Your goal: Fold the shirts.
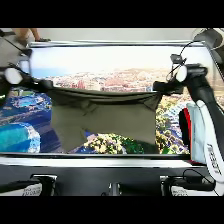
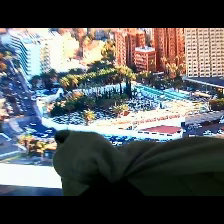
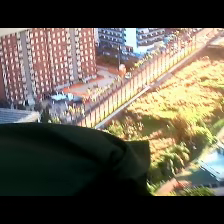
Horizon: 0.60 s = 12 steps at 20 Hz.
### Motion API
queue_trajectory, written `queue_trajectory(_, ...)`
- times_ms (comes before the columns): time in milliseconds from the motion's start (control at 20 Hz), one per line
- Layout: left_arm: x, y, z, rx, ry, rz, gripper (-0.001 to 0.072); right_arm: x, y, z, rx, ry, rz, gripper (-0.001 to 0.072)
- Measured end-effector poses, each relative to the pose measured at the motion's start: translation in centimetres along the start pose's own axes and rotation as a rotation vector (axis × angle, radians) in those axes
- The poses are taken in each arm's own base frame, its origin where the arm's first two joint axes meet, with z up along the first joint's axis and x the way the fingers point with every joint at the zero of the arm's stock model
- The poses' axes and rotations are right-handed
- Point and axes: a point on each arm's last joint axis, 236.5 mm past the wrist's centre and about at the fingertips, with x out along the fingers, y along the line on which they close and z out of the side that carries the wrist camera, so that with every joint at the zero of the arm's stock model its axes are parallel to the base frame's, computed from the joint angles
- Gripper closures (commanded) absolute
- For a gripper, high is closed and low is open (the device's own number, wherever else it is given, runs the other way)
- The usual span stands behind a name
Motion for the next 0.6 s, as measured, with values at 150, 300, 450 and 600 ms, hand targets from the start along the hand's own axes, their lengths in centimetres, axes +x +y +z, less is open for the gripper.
queue_trajectory(150,5.0,-1.7,-1.4,-0.083,0.116,-0.060,0.0120,3.8,1.3,0.1,0.108,0.009,0.054,0.0103)
queue_trajectory(300,5.7,-0.6,-3.8,-0.041,0.252,-0.074,0.0121,3.9,0.5,0.2,0.168,0.038,0.076,0.0108)
queue_trajectory(450,4.6,2.5,-7.2,-0.090,0.387,-0.098,0.0123,3.0,-3.8,-1.8,0.191,0.156,0.069,0.0224)
queue_trajectory(600,4.5,4.6,-12.1,-0.218,0.501,-0.160,0.0123,2.6,-6.6,-6.8,0.233,0.356,0.118,0.0235)
